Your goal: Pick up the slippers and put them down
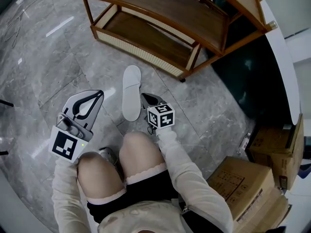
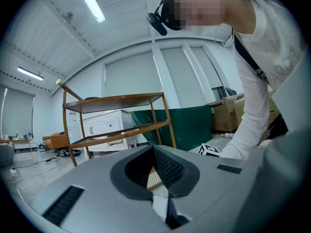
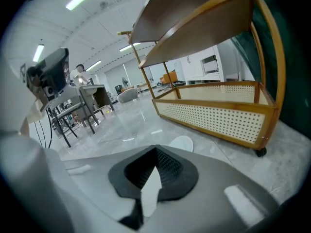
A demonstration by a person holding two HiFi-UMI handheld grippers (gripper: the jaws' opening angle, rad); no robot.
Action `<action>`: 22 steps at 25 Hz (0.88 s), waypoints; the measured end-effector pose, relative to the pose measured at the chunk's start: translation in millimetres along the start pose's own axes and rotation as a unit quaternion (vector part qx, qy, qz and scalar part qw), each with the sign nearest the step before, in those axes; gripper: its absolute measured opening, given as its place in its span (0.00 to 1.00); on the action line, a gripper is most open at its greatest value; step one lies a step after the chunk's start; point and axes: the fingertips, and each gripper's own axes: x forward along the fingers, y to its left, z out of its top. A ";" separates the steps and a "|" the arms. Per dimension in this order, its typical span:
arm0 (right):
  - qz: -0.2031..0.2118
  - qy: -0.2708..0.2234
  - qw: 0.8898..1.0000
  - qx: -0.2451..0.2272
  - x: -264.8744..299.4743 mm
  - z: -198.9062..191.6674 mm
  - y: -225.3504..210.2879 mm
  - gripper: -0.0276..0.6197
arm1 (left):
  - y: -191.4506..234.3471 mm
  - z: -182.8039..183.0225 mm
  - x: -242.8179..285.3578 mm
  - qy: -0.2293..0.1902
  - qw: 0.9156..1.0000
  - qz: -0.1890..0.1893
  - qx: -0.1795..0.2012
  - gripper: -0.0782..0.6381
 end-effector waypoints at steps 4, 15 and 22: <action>0.003 -0.039 0.999 -0.022 -19.7 30.5 9.3 0.06 | -1.1 6.3 2.0 -0.005 1.000 -0.002 0.001 0.11; -0.011 -0.154 0.986 -0.069 -66.0 125.4 47.4 0.06 | 25.0 13.6 7.6 -0.010 1.000 -0.012 -0.024 0.11; -0.019 -0.208 0.971 -0.118 -103.5 195.3 91.4 0.06 | 53.8 46.1 8.3 0.004 0.998 -0.020 -0.060 0.11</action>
